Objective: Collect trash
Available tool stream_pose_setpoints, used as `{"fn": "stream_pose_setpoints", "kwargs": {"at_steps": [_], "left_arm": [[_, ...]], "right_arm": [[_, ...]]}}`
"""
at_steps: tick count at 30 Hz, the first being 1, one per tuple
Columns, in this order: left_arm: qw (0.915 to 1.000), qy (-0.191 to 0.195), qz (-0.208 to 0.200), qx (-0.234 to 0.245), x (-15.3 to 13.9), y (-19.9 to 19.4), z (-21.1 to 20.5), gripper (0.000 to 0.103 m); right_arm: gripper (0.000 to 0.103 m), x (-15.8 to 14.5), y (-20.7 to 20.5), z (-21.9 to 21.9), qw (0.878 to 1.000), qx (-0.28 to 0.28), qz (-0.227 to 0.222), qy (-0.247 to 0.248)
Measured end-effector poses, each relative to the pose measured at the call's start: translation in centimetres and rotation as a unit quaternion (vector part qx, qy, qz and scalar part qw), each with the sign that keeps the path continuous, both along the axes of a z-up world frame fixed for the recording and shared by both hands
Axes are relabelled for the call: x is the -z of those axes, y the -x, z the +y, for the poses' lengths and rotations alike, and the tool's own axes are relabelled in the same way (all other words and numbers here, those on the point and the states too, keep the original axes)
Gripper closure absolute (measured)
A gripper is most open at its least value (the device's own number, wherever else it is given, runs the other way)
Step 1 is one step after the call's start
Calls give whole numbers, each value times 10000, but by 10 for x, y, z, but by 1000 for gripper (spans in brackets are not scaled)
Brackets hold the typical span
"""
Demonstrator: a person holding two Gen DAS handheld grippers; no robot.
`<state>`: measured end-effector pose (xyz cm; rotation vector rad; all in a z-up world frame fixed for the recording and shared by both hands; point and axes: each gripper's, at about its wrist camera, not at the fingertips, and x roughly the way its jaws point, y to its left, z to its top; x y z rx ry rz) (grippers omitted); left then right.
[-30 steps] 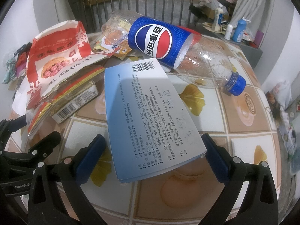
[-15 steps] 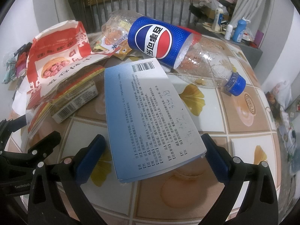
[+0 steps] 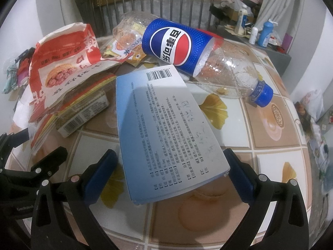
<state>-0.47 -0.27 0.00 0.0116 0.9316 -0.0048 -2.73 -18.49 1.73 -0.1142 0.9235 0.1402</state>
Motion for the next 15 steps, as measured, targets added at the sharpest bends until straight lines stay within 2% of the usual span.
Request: {"fn": "stream_pose_setpoints", "kwargs": {"at_steps": [15], "left_arm": [[10000,0,0,0,-1,1,-1,4]], "right_arm": [[6,0,1,1,10000,2,-2,4]]}}
